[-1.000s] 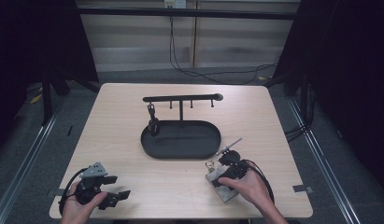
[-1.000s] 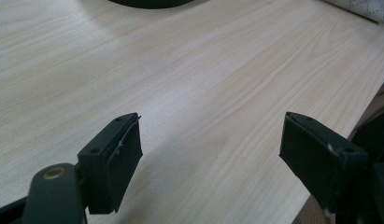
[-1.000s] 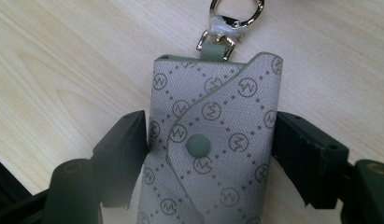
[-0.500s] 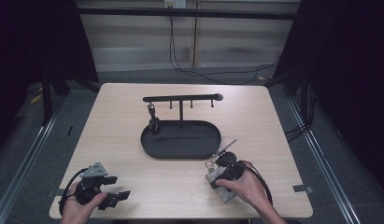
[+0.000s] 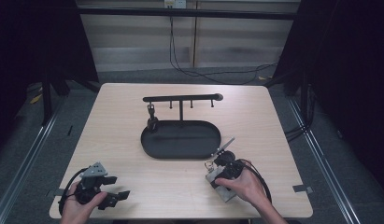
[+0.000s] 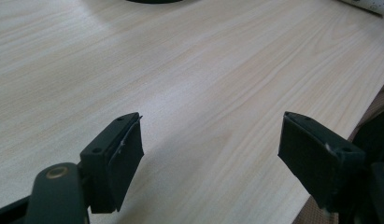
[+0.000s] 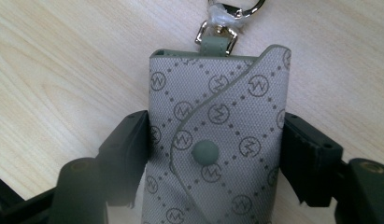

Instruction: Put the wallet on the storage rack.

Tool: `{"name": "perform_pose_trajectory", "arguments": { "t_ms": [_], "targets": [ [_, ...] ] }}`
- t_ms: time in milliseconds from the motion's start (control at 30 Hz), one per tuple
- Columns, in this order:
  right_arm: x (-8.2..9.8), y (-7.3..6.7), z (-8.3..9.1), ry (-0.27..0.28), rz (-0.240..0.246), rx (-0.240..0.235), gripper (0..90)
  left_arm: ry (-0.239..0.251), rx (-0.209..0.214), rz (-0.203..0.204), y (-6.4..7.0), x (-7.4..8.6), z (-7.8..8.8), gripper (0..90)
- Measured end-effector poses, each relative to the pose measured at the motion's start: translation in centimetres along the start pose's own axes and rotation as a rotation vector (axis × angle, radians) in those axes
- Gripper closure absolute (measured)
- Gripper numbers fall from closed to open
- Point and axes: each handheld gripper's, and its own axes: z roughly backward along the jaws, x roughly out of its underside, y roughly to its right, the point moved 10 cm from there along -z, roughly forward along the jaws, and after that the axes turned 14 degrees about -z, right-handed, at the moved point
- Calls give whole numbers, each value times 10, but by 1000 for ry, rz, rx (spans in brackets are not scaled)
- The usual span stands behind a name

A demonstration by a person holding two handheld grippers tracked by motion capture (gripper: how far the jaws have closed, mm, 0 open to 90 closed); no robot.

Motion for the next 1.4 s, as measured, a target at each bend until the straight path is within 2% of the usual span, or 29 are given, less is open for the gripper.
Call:
{"name": "perform_pose_trajectory", "arguments": {
  "t_ms": [233,400,667,967,1233,1400],
  "targets": [
    [-1,1,3,-13,-7,1,342,-1,5,0,0,0,0,218],
    [-1,1,9,-21,-10,-19,347,5,3,4,0,-1,0,218],
    [-5,0,20,-31,-6,-7,348,4,4,3,0,-1,0,218],
    [-6,1,31,-56,31,16,349,5,9,7,1,-1,0,218],
    [-10,1,41,-58,6,-16,350,-1,13,6,-1,0,0,218],
    [-14,5,48,-61,16,0,351,2,25,22,-1,0,-1,218]
  ]
}}
